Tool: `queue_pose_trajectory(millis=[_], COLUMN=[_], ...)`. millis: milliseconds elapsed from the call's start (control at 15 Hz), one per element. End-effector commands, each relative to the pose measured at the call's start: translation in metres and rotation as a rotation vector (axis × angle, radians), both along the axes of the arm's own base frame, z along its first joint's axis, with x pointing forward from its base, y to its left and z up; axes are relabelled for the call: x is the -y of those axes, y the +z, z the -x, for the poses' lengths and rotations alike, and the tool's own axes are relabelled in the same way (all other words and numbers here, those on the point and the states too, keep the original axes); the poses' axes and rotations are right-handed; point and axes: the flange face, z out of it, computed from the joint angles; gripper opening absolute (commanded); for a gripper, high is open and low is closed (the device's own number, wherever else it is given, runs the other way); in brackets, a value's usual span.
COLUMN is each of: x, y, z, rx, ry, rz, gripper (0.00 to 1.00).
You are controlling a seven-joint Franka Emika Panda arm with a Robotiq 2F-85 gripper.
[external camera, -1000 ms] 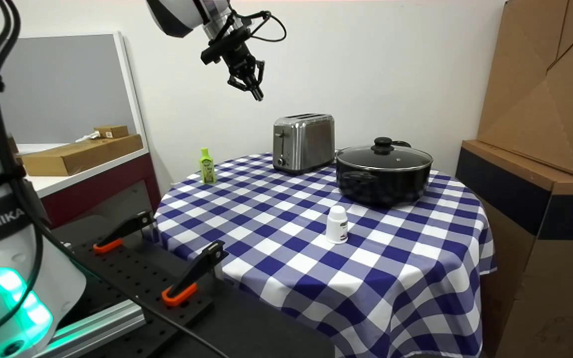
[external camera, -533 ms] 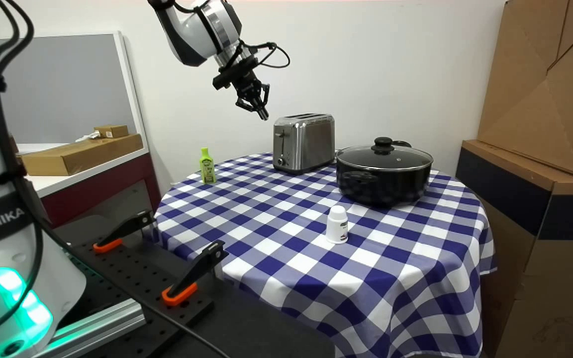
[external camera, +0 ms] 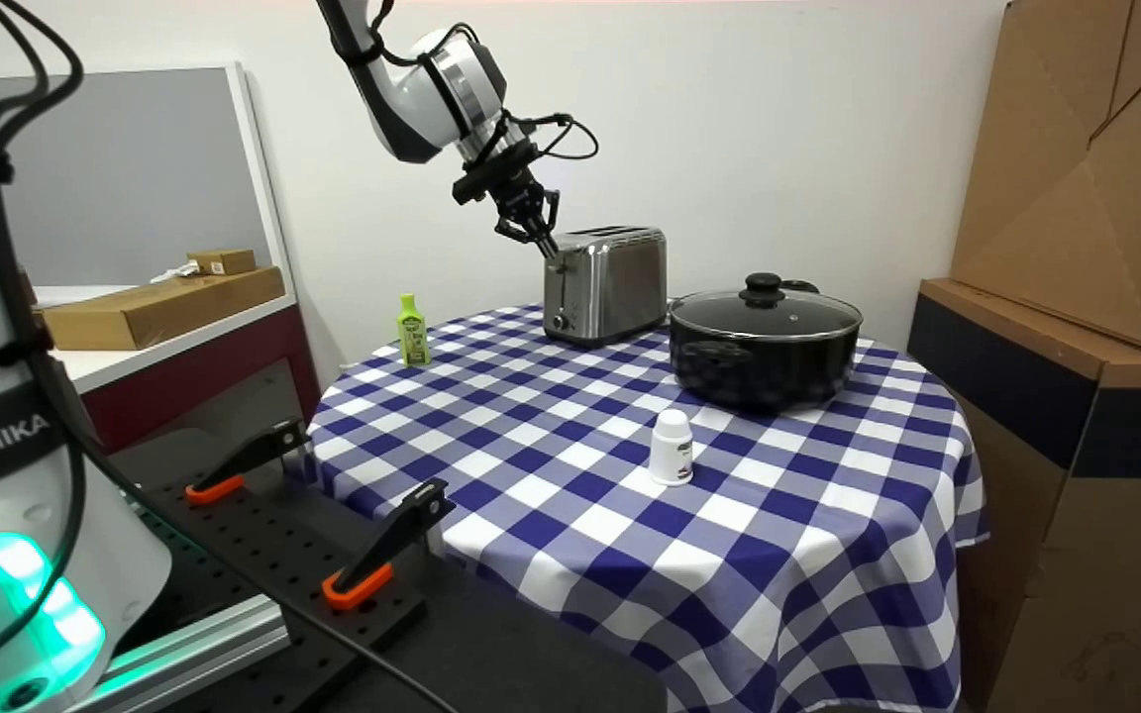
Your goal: Push the lever on the toaster down
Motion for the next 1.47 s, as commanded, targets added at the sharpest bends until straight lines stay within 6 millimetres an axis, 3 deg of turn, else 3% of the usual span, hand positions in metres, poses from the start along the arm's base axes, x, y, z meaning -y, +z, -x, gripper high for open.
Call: queue_pose_trajectory(millis=[0,600,1067,1400], x=[-0.003,-0.002,0.012,0.011], y=[-0.011,-0.047,-0.097,-0.121], z=[-0.014,-0.010,0.005,0.016], rx=[0.004,-0.037,-0.103,-0.140], ry=[0.005,0.012,0.018,0.034], rz=[0.012,0.023,0.049,0.048], gripper=[0.00,0.00,0.00,0.00])
